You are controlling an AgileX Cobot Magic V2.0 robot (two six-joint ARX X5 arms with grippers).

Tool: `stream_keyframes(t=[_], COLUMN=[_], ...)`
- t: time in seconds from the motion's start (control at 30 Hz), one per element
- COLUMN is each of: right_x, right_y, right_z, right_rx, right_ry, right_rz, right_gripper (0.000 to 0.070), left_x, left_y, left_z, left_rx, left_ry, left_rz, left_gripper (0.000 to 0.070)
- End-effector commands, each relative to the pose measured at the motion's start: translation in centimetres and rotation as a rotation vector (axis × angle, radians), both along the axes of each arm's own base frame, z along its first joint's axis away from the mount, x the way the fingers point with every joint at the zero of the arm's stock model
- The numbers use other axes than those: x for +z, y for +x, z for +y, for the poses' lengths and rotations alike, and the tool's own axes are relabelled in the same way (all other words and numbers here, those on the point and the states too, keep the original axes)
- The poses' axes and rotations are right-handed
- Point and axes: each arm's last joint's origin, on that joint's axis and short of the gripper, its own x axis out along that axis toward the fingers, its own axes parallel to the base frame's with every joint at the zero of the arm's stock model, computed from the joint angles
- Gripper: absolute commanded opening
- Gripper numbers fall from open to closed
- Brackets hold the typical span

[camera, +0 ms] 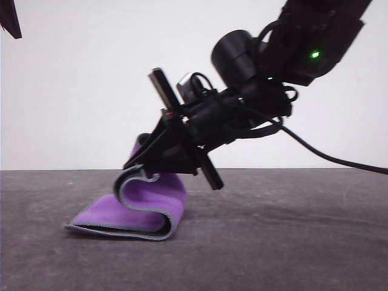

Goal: Fold clothes

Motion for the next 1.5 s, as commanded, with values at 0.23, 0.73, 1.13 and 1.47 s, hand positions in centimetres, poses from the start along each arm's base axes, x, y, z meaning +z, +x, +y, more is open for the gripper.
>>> stream_keyframes(t=[0.23, 0.73, 1.13, 1.47], right_x=[0.0, 1.4, 7.8, 11.5], right_y=[0.3, 0.6, -0.1, -3.3], right_z=[2.4, 0.8, -9.8, -22.1], right_rx=[0.031, 0.064, -0.08, -0.366], right_ry=[0.013, -0.032, -0.41, -0.571], right_rz=[-0.017, -0.149, -0.325, -0.368], right_gripper=[0.0081, 0.0363, 0.0362, 0.0362], left_x=[0.4, 0.4, 0.4, 0.5], left_y=[0.1, 0.1, 0.2, 0.4], left_z=[0.0, 0.0, 0.0, 0.0], left_rx=[0.006, 0.006, 0.007, 0.012], left_ry=[-0.003, -0.002, -0.003, -0.008], left_rz=[-0.014, -0.014, -0.02, -0.037], left_gripper=[0.0319, 0.0319, 0.0319, 0.0319])
